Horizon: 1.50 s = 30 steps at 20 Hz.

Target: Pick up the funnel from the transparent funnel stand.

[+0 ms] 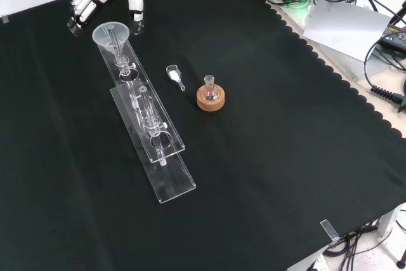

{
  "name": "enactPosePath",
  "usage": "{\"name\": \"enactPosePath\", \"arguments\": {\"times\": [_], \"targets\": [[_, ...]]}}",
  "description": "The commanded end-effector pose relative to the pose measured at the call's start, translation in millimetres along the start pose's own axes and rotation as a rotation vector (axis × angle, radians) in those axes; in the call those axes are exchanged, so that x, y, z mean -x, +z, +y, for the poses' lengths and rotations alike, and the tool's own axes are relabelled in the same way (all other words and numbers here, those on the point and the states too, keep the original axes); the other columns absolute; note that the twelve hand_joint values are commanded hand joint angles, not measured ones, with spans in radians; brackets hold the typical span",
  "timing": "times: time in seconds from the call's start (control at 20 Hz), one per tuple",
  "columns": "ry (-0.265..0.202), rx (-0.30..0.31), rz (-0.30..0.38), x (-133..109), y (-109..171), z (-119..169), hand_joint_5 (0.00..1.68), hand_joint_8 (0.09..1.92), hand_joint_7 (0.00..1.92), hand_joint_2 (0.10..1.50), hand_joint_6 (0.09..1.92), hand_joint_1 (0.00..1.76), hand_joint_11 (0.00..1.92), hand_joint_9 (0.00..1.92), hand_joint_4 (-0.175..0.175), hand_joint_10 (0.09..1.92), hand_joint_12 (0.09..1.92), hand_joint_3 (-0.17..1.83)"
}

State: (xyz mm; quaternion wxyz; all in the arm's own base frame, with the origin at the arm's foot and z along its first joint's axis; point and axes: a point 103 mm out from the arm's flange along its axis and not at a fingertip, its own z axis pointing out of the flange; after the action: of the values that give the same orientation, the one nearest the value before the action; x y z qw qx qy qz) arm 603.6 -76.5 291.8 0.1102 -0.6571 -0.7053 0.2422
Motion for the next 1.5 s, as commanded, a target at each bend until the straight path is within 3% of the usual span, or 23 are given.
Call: {"name": "enactPosePath", "arguments": {"times": [0.05,0.55,1.1,1.5], "targets": [[-0.005,-0.024,-0.064,-6.6,0.6,1.1,0.0,0.23,0.0,0.74,0.09,0.59,0.2,0.11,0.031,0.84,1.44,0.16],[0.006,-0.05,-0.112,-9.3,3.1,3.2,0.01,0.23,0.0,0.73,0.09,0.64,0.22,0.11,0.036,0.85,1.44,0.16],[-0.014,-0.069,-0.102,-6.8,4.3,9.0,0.07,0.2,0.0,0.72,0.09,0.7,0.28,0.2,0.047,0.83,1.4,0.25],[-0.023,-0.094,-0.12,-10.1,5.8,13.5,0.13,0.35,0.0,0.66,0.09,0.65,0.34,0.33,0.057,0.76,1.38,0.41]]}}
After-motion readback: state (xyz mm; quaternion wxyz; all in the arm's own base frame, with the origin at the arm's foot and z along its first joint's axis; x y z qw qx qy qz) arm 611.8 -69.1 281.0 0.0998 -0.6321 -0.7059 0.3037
